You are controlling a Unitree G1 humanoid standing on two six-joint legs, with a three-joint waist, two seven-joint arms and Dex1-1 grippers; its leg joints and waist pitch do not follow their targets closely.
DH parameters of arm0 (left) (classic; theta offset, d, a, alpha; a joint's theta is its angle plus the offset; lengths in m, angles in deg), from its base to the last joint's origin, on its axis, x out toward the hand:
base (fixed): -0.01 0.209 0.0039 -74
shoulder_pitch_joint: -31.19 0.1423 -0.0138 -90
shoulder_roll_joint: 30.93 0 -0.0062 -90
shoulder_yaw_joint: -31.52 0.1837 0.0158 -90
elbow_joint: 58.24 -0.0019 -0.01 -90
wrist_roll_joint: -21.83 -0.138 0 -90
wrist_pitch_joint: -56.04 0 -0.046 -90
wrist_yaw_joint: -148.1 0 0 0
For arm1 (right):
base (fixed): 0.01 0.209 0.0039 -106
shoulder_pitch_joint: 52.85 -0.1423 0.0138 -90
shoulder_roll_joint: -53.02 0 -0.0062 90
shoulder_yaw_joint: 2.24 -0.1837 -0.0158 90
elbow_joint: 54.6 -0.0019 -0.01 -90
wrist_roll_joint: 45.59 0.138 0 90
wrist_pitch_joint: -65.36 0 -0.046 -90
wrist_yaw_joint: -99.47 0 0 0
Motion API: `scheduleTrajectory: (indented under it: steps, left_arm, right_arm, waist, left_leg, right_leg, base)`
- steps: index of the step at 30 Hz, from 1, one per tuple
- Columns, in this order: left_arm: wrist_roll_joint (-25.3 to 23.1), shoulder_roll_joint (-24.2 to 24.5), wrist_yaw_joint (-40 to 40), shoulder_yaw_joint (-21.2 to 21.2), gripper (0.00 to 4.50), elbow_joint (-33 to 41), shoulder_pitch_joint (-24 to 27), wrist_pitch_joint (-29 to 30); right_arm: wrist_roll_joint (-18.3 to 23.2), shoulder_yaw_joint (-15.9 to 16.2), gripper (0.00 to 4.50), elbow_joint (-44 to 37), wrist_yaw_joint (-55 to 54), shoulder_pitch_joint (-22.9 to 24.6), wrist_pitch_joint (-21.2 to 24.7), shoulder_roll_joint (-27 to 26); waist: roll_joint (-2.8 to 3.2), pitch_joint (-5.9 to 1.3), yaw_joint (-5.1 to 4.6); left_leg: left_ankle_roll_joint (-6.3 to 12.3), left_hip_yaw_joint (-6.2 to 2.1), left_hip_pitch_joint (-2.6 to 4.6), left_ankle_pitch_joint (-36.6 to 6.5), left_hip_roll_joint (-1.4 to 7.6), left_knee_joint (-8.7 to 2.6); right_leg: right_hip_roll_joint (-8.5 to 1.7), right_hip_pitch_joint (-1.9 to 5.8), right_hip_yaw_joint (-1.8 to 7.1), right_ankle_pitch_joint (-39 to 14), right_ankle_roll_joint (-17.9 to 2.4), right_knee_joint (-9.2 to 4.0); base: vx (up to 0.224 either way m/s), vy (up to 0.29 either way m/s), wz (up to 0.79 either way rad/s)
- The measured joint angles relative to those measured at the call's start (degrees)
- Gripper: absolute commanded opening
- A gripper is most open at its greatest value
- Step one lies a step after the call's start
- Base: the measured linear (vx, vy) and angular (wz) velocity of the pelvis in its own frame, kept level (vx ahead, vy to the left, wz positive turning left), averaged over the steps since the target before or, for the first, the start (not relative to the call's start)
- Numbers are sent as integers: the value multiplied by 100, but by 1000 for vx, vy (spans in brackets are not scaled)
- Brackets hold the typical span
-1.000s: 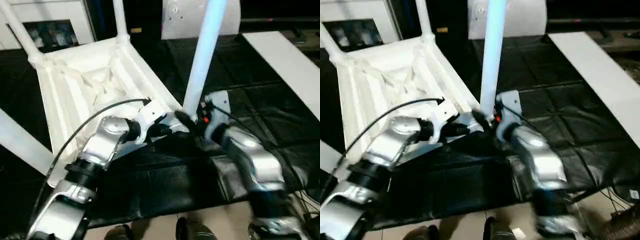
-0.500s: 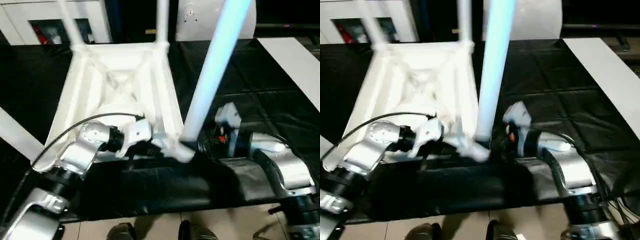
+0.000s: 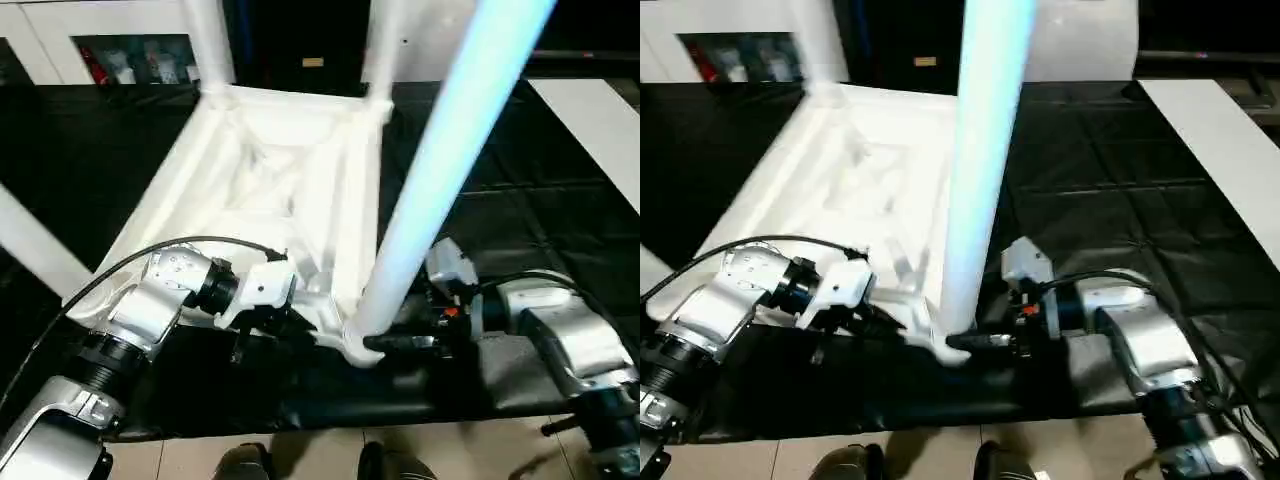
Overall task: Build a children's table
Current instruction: Rotate leg to tighten
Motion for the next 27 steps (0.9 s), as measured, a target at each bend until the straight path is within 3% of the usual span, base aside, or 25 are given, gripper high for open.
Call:
scheduleTrajectory:
  steps: [16,21,24,27]
  left_arm:
    - [9,-14,-56,-24,0,-43,-2,-54]
    - [103,-201,174,-145,0,-23,14,550]
    - [-24,-300,554,-230,0,-40,2,840]
    - [-202,-520,1145,-398,0,-127,-56,1229]
  right_arm:
    - [88,86,232,50,249,-122,113,52]
    - [145,-119,224,-526,-234,172,702,13]
    - [97,-303,223,-591,-852,217,914,-230]
    - [-102,-577,220,-523,-1912,126,1191,-810]
  waist:
    - [-5,1,-1]
    - [-1,-2,12]
    - [-1,-2,-59]
    - [-4,-3,-259]
  left_leg:
    - [-8,1,0,-5,5,3]
    - [-12,2,8,-6,5,6]
    - [-28,5,30,-8,5,9]
    - [-51,-1,45,6,5,9]
  right_leg:
    - [2,0,-4,-1,2,3]
    - [0,11,-1,-1,2,5]
    - [1,27,0,-12,31,3]
    - [3,56,-5,-17,39,-4]
  base:
    - [0,0,0]
    - [0,0,0]
    - [0,0,0]
    - [-20,0,-3]
